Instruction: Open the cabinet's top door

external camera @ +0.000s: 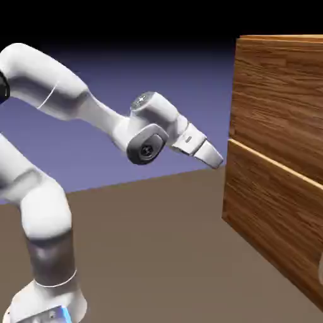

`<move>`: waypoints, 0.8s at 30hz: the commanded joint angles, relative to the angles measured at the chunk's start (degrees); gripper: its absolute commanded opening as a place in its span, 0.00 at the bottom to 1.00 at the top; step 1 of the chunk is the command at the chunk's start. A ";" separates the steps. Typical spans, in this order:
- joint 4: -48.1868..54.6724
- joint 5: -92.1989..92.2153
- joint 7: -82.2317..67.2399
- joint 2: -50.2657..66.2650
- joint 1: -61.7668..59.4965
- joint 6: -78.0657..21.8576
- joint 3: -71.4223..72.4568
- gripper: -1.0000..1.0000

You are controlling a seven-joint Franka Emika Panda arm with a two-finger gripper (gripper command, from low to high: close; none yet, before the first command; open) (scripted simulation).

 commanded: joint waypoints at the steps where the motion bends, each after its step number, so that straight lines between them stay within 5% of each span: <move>1: 1.18 -2.50 1.13 -0.75 1.58 0.13 -1.76 0.50; 24: 28.26 -59.81 27.08 -17.98 37.84 3.11 -42.26 0.50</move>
